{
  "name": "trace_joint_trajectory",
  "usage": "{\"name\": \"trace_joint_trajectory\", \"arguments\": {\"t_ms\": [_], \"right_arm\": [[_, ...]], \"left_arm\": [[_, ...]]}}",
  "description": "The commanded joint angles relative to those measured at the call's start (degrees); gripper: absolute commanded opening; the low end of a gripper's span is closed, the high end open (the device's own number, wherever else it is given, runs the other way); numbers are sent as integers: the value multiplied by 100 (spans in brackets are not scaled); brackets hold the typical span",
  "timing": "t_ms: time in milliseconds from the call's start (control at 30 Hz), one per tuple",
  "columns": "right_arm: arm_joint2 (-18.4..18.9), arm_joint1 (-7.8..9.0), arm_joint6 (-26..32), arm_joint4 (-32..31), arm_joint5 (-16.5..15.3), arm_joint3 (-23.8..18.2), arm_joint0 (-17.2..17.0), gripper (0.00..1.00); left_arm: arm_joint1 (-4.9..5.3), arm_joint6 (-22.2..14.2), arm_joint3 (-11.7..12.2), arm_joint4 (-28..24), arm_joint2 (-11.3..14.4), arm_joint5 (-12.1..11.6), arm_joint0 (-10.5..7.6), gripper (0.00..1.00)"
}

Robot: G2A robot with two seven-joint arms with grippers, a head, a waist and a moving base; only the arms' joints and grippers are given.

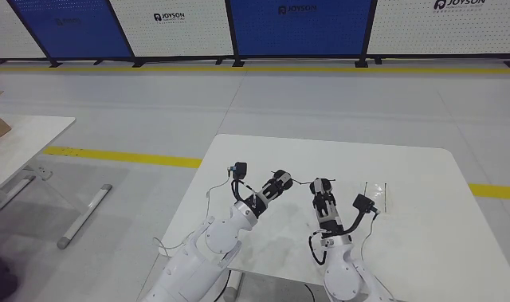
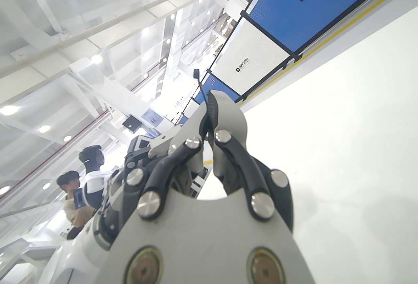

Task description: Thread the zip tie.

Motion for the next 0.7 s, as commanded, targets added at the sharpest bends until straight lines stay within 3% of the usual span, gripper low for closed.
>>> {"name": "trace_joint_trajectory", "arguments": {"t_ms": [0,667], "right_arm": [[-4,-8,1,3,10,19,16,0],[-55,-63,138,78,18,118,50,0]], "left_arm": [[0,0,0,0,0,0,0,0],[0,0,0,0,0,0,0,0]]}}
